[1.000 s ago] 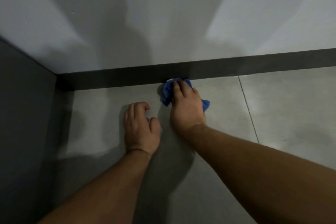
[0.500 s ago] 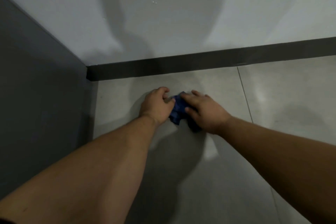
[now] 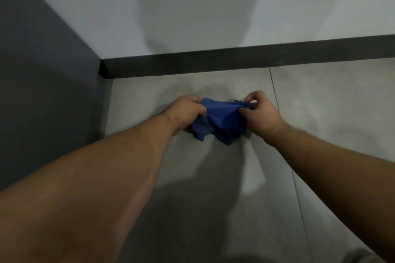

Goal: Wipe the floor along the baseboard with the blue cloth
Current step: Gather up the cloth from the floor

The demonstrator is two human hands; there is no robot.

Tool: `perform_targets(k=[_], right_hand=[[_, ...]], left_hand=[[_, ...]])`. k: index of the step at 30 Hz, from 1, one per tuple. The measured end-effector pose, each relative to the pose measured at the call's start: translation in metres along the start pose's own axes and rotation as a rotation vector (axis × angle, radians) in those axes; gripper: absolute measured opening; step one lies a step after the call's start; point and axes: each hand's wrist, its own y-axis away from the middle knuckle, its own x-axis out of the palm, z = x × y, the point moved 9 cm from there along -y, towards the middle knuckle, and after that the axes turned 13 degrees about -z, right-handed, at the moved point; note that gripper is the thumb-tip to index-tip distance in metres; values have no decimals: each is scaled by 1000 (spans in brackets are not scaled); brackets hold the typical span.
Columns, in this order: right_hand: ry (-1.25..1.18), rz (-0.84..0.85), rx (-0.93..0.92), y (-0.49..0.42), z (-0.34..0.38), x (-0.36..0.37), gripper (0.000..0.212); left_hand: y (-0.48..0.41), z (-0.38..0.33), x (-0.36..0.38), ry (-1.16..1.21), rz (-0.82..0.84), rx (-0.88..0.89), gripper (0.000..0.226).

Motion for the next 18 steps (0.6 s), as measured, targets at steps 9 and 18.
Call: perform_targets(k=[9, 18], right_hand=[[-224, 3, 79, 6, -24, -24, 66], [378, 14, -203, 11, -24, -13, 60]], left_hand=[[5, 23, 1, 195, -214, -93, 42], [26, 1, 52, -759, -196, 445, 58]])
